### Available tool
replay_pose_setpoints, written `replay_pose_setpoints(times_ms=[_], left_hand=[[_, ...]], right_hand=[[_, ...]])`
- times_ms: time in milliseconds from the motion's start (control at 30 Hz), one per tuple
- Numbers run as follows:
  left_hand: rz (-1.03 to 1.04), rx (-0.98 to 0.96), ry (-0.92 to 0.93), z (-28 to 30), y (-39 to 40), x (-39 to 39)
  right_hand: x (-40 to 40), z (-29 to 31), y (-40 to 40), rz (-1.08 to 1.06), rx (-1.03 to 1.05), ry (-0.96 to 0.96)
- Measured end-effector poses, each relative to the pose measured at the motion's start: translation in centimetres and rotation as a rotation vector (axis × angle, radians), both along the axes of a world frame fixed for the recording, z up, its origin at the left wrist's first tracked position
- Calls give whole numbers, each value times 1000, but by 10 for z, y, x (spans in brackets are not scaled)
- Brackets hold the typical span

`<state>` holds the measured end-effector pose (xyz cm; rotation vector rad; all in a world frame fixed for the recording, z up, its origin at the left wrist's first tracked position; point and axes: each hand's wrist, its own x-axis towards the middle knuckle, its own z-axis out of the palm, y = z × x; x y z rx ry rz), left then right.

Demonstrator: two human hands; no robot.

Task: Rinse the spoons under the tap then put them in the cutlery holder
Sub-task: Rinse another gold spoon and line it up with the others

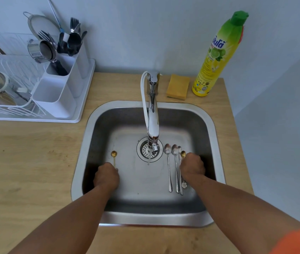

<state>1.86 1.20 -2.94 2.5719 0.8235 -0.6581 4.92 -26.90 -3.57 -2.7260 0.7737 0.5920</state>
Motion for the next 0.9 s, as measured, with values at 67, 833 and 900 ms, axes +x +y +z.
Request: replay_pose_setpoints(times_ms=[67,833,900], left_hand=[[3,-1,14,0,-2,2],[-120,-311,10,15,-65,-5],[-137,-327,17,18,-74,-11]], right_hand=[[0,0,1,0,-6,0],[-7,25,64,-43,698,-8],[-11,21,71,-69,774,16]])
